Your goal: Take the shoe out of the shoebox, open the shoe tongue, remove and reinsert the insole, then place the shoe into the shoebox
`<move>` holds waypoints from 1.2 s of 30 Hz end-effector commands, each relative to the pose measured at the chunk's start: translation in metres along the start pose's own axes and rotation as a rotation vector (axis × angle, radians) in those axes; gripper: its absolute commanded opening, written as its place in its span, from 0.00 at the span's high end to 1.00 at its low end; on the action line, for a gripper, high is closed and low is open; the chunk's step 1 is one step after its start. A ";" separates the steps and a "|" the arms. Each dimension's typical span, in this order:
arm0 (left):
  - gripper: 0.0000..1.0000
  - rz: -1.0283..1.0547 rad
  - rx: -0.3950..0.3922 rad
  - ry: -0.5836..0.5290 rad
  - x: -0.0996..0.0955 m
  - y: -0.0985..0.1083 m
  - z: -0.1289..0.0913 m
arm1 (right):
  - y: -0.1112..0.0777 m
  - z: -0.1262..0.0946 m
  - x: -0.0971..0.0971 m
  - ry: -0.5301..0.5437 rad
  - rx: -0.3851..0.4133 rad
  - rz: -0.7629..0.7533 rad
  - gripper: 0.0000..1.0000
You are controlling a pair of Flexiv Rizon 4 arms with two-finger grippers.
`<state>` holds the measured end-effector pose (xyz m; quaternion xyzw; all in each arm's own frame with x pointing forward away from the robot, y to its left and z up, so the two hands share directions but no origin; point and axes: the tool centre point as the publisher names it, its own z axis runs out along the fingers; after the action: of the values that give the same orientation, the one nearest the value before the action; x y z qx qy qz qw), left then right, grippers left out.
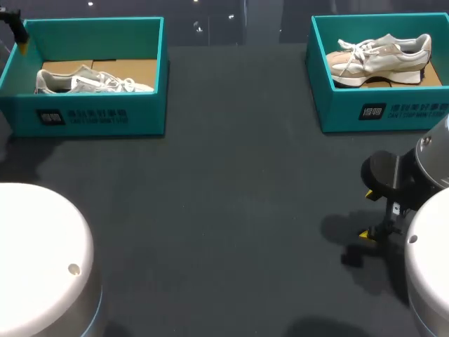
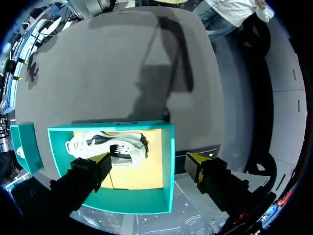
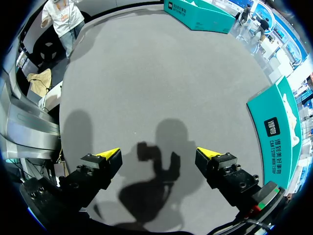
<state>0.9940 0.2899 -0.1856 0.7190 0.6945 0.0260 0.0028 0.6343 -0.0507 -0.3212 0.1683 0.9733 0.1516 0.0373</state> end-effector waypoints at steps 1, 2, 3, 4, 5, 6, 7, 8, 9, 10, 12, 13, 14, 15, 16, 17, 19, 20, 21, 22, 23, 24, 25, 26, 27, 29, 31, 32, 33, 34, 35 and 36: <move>0.00 0.002 0.006 -0.001 0.001 0.002 -0.002 | -0.001 -0.001 0.002 -0.004 0.000 0.000 0.00; 0.00 0.002 0.006 -0.001 0.001 0.002 -0.002 | -0.001 -0.001 0.002 -0.004 0.000 0.000 0.00; 0.00 0.002 0.006 -0.001 0.001 0.002 -0.002 | -0.001 -0.001 0.002 -0.004 0.000 0.000 0.00; 0.00 0.002 0.006 -0.001 0.001 0.002 -0.002 | -0.001 -0.001 0.002 -0.004 0.000 0.000 0.00; 0.00 0.002 0.006 -0.001 0.001 0.002 -0.002 | -0.001 -0.001 0.002 -0.004 0.000 0.000 0.00; 0.00 0.002 0.006 -0.001 0.001 0.002 -0.002 | -0.001 -0.001 0.002 -0.004 0.000 0.000 0.00; 0.00 0.002 0.006 -0.001 0.001 0.002 -0.002 | -0.001 -0.001 0.002 -0.004 0.000 0.000 0.00; 0.00 0.002 0.006 -0.001 0.001 0.002 -0.002 | -0.001 -0.001 0.002 -0.004 0.000 0.000 0.00; 0.00 0.002 0.006 -0.001 0.001 0.002 -0.002 | -0.001 -0.001 0.002 -0.004 0.000 0.000 0.00; 0.00 0.002 0.006 -0.001 0.001 0.002 -0.002 | -0.001 -0.001 0.002 -0.004 0.000 0.000 0.00; 0.00 0.002 0.006 -0.001 0.001 0.002 -0.002 | 0.000 -0.012 -0.008 0.012 0.016 0.092 0.00; 0.00 0.002 0.006 -0.001 0.001 0.002 -0.002 | 0.002 -0.017 -0.014 0.016 0.045 0.129 0.00; 0.00 0.002 0.006 -0.001 0.001 0.002 -0.002 | 0.003 -0.022 -0.020 0.028 0.043 0.158 0.00; 0.00 0.002 0.006 -0.001 0.001 0.002 -0.002 | 0.005 -0.028 -0.027 0.022 0.060 0.188 0.00; 0.00 0.002 0.006 -0.001 0.001 0.002 -0.002 | 0.008 -0.033 -0.032 0.009 0.062 0.198 0.00; 0.00 0.002 0.006 -0.001 0.001 0.002 -0.002 | 0.011 -0.040 -0.038 -0.006 0.054 0.212 0.00; 0.00 0.002 0.006 -0.001 0.001 0.002 -0.002 | 0.012 -0.052 -0.050 -0.009 0.038 0.294 0.00; 0.00 0.002 0.006 -0.001 0.001 0.002 -0.002 | 0.013 -0.057 -0.055 -0.017 0.042 0.324 0.00; 0.00 0.002 0.006 -0.001 0.001 0.002 -0.002 | 0.013 -0.064 -0.061 -0.035 0.019 0.355 0.00; 0.00 0.002 0.006 -0.001 0.001 0.002 -0.002 | 0.014 -0.069 -0.066 -0.042 0.014 0.367 0.00; 0.00 0.002 0.006 -0.001 0.001 0.002 -0.002 | 0.015 -0.074 -0.073 -0.045 0.026 0.399 0.00; 0.00 0.002 0.006 -0.001 0.001 0.002 -0.002 | 0.016 -0.079 -0.079 -0.050 0.031 0.433 0.00; 0.00 0.002 0.006 -0.001 0.001 0.002 -0.002 | 0.018 -0.085 -0.088 -0.053 0.053 0.443 0.00; 0.00 0.002 0.006 -0.001 0.001 0.002 -0.002 | 0.021 -0.090 -0.095 -0.067 0.074 0.455 0.00; 0.00 0.002 0.006 -0.001 0.001 0.002 -0.002 | 0.023 -0.095 -0.103 -0.075 0.084 0.471 0.00; 0.00 0.002 0.006 -0.001 0.001 0.002 -0.002 | 0.026 -0.103 -0.118 -0.089 0.093 0.503 0.00; 0.00 0.002 0.006 -0.001 0.001 0.002 -0.002 | 0.029 -0.109 -0.135 -0.082 0.121 0.548 0.00; 0.00 0.002 0.006 -0.001 0.001 0.002 -0.002 | 0.030 -0.112 -0.143 -0.080 0.119 0.547 0.00; 0.00 0.002 0.006 -0.001 0.001 0.002 -0.002 | 0.031 -0.115 -0.151 -0.083 0.120 0.567 0.00; 0.00 0.002 0.006 -0.001 0.001 0.002 -0.002 | 0.031 -0.118 -0.159 -0.092 0.146 0.593 0.00; 0.00 0.002 0.006 -0.001 0.001 0.002 -0.002 | 0.030 -0.121 -0.166 -0.096 0.141 0.618 0.00; 0.00 0.002 0.006 -0.001 0.001 0.002 -0.002 | 0.029 -0.126 -0.174 -0.104 0.109 0.602 0.00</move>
<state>0.9951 0.2904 -0.1838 0.7191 0.6945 0.0236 0.0020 0.7700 -0.1147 -0.1917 0.4593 0.8758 0.1361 0.0596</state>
